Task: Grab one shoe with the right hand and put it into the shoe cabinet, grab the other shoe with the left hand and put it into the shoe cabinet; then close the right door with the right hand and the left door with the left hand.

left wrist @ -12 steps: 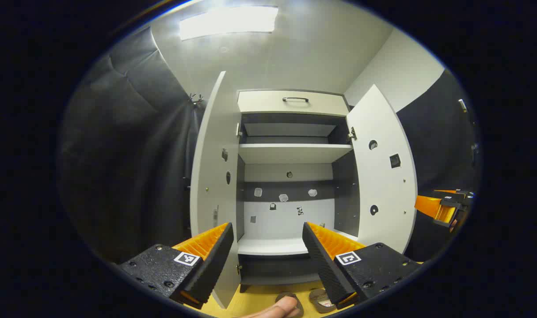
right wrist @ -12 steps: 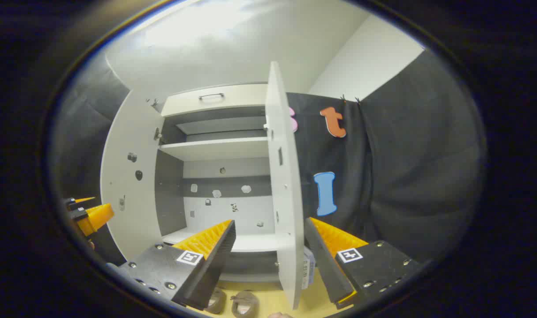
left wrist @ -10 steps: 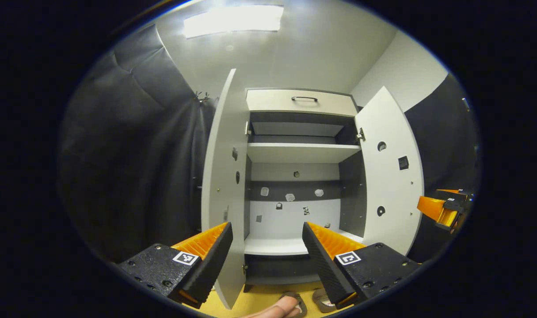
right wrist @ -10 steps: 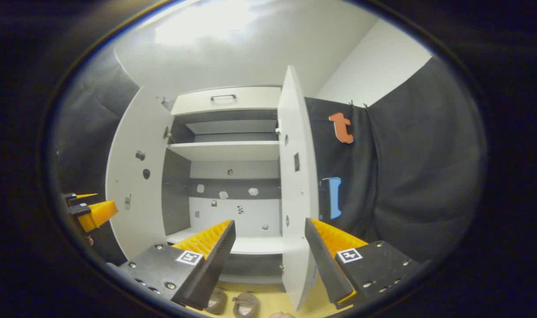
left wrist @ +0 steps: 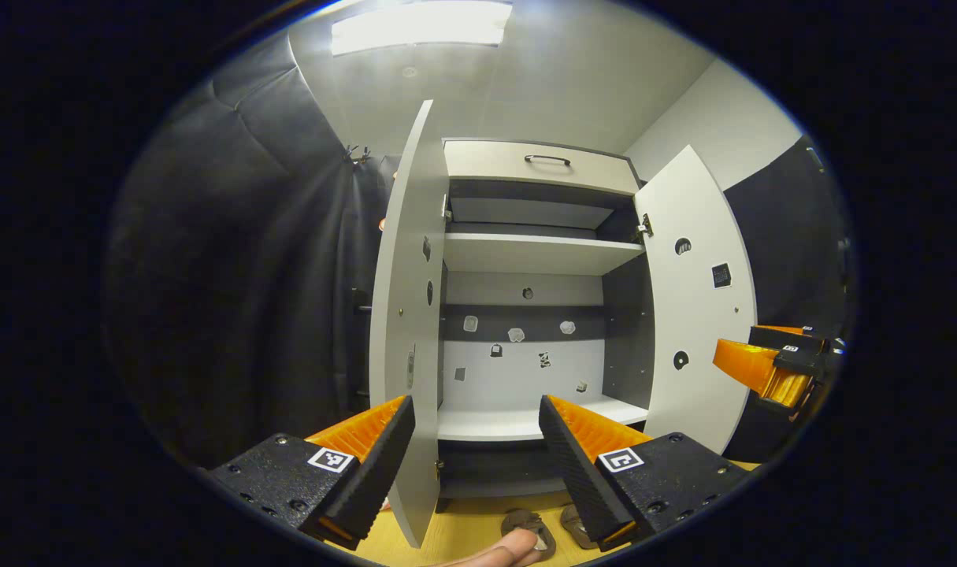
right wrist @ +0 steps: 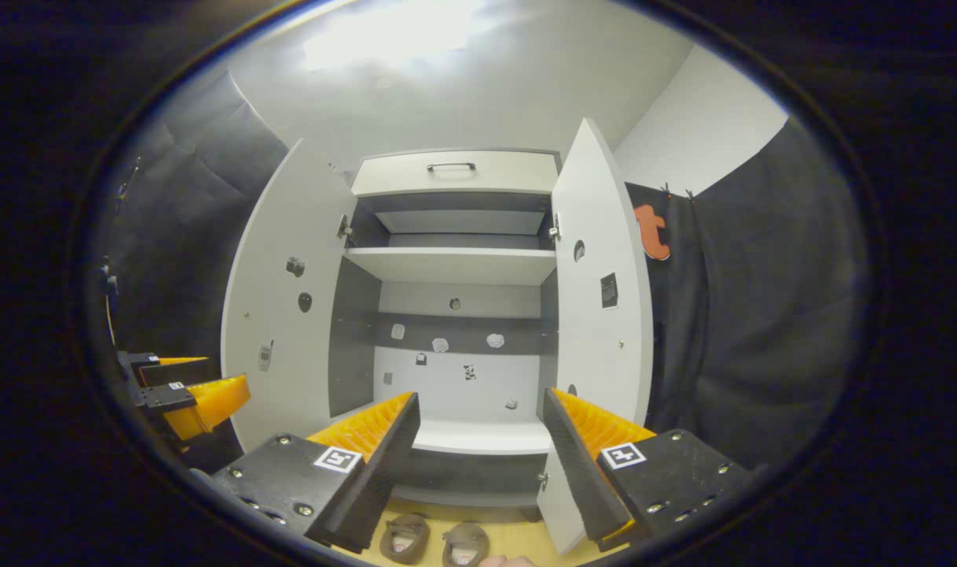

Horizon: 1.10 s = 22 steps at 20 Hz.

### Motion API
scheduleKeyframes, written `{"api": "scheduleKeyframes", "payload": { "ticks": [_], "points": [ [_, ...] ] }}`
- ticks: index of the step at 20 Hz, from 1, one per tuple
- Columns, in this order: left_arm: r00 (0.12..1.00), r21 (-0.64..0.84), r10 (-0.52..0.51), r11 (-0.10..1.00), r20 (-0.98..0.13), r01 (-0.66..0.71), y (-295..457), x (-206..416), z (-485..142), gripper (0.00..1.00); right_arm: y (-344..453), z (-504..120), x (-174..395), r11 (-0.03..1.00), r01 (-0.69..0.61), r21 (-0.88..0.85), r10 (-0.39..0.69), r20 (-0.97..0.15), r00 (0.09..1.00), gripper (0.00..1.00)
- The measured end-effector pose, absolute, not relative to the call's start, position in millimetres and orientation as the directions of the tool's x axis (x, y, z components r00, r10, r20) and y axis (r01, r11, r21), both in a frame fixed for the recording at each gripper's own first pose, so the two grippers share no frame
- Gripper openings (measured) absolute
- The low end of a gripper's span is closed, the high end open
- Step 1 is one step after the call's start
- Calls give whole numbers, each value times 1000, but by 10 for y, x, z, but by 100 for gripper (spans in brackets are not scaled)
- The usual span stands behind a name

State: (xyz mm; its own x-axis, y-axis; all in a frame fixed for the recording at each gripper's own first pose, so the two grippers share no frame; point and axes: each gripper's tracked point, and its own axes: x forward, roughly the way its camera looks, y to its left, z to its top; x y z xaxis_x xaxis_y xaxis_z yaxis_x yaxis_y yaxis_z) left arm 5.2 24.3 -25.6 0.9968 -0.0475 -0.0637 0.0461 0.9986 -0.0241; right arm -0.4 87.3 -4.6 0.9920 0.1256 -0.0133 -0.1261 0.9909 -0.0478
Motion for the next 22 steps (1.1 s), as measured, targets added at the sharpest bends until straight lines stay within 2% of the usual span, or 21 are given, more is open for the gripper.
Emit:
{"api": "scheduleKeyframes", "payload": {
  "ticks": [1, 4, 6, 10, 11, 12, 14, 17, 21, 22],
  "points": [
    [996, -26, -53, 998, -67, 51, 234, 62, -280, 97, 882, -58, 22, 991, -127, -52, 126, -11, 992, 94],
    [995, -29, -66, 998, -76, 64, 187, 113, -373, 94, 921, -186, 53, 989, -137, -48, 136, -20, 990, 94],
    [993, -16, -94, 996, -69, 93, 97, 155, -401, 97, 962, -312, 79, 988, -157, -16, 156, -33, 987, 93],
    [990, -35, -129, 991, -51, 128, -67, 274, -473, 97, 927, -677, 240, 990, -144, -12, 143, -33, 989, 92],
    [989, -48, -135, 990, -56, 133, -106, 312, -521, 97, 933, -799, 282, 989, -148, -12, 147, -31, 989, 95],
    [986, -57, -159, 986, -54, 156, -181, 354, -549, 94, 929, -930, 315, 989, -147, -2, 146, -33, 989, 94],
    [978, -79, -205, 976, -41, 201, -323, 462, -598, 96, 863, -1213, 417, 992, -127, 24, 128, -46, 991, 95],
    [975, -88, -218, 973, -46, 214, -434, 660, -807, 97, 766, -1750, 573, 995, -101, 16, 102, -95, 990, 95],
    [970, -93, -230, 970, -79, 223, -534, 909, -1152, 95, 737, -2685, 566, 995, -102, 0, 99, -249, 964, 92],
    [966, -103, -242, 967, -87, 233, -561, 973, -1216, 97, 748, -2916, 541, 995, -103, 4, 100, -292, 951, 95]
  ]
}}
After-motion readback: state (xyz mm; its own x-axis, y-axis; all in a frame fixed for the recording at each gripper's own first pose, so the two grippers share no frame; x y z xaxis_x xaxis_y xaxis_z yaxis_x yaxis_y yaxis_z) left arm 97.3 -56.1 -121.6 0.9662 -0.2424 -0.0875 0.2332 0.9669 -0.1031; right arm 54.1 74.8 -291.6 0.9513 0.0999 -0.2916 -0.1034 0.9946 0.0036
